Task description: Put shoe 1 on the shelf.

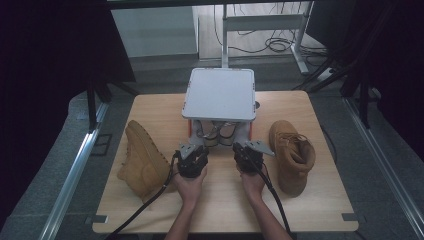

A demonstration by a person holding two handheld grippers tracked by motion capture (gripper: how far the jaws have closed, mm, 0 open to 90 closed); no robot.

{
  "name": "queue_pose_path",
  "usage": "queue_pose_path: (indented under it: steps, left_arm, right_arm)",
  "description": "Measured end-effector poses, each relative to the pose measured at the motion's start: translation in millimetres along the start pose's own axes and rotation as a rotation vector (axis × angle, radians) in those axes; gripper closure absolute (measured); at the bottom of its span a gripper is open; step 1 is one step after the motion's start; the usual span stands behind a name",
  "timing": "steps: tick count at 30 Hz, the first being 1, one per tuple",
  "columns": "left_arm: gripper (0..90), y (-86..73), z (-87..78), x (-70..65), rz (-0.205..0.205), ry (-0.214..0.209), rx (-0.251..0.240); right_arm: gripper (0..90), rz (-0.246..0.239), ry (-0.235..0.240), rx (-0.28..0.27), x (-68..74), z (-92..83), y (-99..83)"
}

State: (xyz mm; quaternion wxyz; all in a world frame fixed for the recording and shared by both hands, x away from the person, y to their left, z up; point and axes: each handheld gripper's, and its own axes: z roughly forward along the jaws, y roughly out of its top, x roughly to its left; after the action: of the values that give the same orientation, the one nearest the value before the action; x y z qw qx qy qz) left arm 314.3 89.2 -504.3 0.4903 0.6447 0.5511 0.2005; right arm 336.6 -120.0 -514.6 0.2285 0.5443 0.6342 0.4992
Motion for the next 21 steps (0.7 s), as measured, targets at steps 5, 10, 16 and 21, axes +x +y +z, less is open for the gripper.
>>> queue_pose_path:
  steps: [5, 10, 16, 21]
  left_arm:
    - [60.0, -1.7, -13.8, -3.7, 0.024, -0.062, 0.035]
    - [52.2, 0.0, -25.5, -3.4, 0.039, -0.088, 0.052]
    - [44.2, -9.3, -36.2, -3.3, 0.065, -0.116, 0.074]
    - [39.2, -13.1, -44.2, -0.7, 0.108, -0.139, 0.086]
  right_arm:
    - [71.3, 0.013, 0.069, -0.008, -2.1, -15.1, -2.4]
    - [65.4, -0.026, 0.101, -0.006, -0.6, -29.2, -5.2]
    - [61.3, -0.04, 0.125, 0.02, -2.5, -41.8, -8.1]
    - [58.9, -0.067, 0.137, 0.055, -3.3, -49.5, -13.3]
